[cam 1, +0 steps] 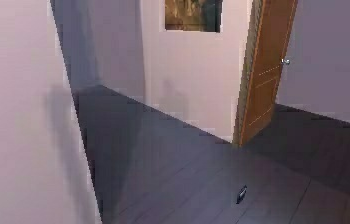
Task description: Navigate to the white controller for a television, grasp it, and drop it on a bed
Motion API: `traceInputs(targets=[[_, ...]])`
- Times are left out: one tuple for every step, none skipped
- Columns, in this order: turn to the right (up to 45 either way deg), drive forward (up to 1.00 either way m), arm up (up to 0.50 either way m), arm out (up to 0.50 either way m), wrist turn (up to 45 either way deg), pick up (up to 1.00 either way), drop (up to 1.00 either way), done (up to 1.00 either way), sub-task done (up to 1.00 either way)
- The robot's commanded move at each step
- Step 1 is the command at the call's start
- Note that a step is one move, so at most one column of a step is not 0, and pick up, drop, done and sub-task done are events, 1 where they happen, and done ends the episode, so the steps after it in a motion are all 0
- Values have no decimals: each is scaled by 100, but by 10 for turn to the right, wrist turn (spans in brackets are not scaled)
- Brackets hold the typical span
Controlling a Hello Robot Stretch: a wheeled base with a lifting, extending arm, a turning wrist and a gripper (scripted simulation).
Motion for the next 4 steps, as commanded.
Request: traceInputs(targets=[[420, 0, 0, 0, 0, 0, 0, 0, 0], [0, 40, 0, 0, 0, 0, 0, 0, 0], [-330, 0, 0, 0, 0, 0, 0, 0, 0], [450, 0, 0, 0, 0, 0, 0, 0, 0]])
